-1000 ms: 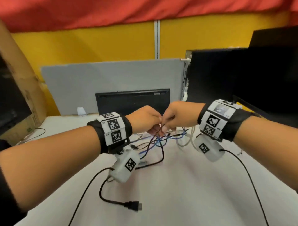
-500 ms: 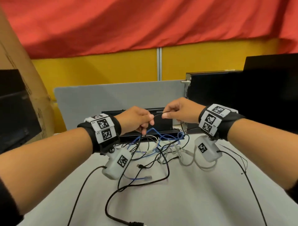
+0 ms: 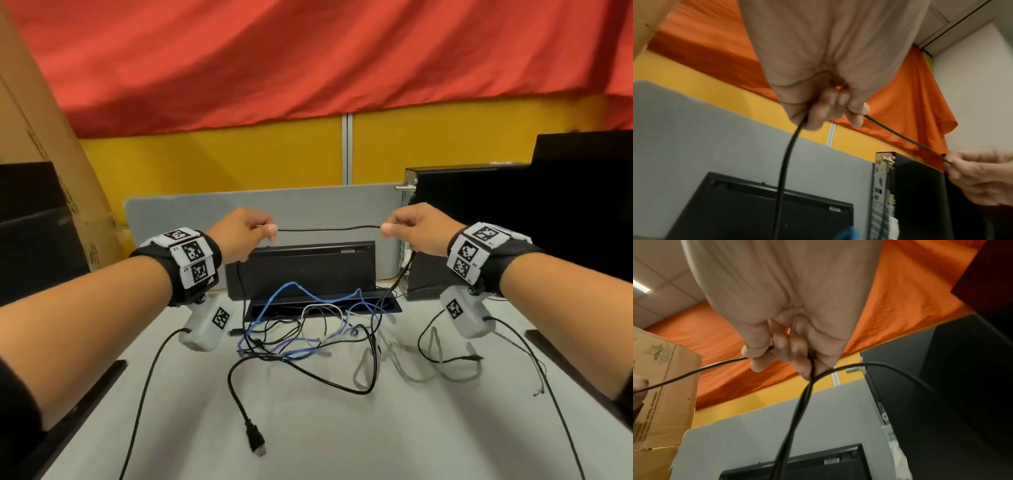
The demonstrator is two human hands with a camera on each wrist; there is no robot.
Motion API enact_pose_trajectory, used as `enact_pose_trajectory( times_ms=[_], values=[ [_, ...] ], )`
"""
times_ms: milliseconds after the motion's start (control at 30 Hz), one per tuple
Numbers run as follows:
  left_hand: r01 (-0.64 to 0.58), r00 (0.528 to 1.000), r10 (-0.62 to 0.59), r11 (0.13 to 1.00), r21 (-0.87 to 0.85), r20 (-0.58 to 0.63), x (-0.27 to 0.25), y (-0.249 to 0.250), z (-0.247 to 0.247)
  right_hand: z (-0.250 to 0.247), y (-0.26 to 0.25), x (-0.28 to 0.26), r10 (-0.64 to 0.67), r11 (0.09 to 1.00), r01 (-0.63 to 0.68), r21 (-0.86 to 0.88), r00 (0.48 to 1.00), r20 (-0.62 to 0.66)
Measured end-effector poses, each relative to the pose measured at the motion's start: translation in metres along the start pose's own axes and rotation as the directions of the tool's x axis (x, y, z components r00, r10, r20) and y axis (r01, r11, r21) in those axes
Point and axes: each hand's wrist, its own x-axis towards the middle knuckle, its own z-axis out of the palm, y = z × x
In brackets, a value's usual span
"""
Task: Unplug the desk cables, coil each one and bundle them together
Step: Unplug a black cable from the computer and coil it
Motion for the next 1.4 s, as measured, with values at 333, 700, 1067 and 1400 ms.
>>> enact_pose_trajectory(
  times_ms=[333,700,1067,1400],
  values=[
    [-0.049,0.968,0.052,0.999,0.022,-0.245,0.018,-0.016,-0.020,-0.020,0.000,0.011,0.055,0.973,-0.025,-0.227,0.990,0.128],
    [-0.024,0.879,-0.006,0.998,-0.056,-0.477,0.014,-0.026,-0.033,0.024,0.027,-0.008,0.159,0.853,0.014,-0.522,0.946,0.284],
    [0.064,0.756,-0.125,0.991,-0.118,-0.642,0.024,-0.034,-0.053,0.038,0.044,-0.030,0.352,0.789,-0.230,-0.569,0.929,0.112],
    [-0.057,0.900,0.010,0.994,-0.095,-0.436,0.020,-0.008,-0.025,0.036,0.012,-0.026,0.382,0.816,-0.205,-0.540,0.893,0.239]
  ],
)
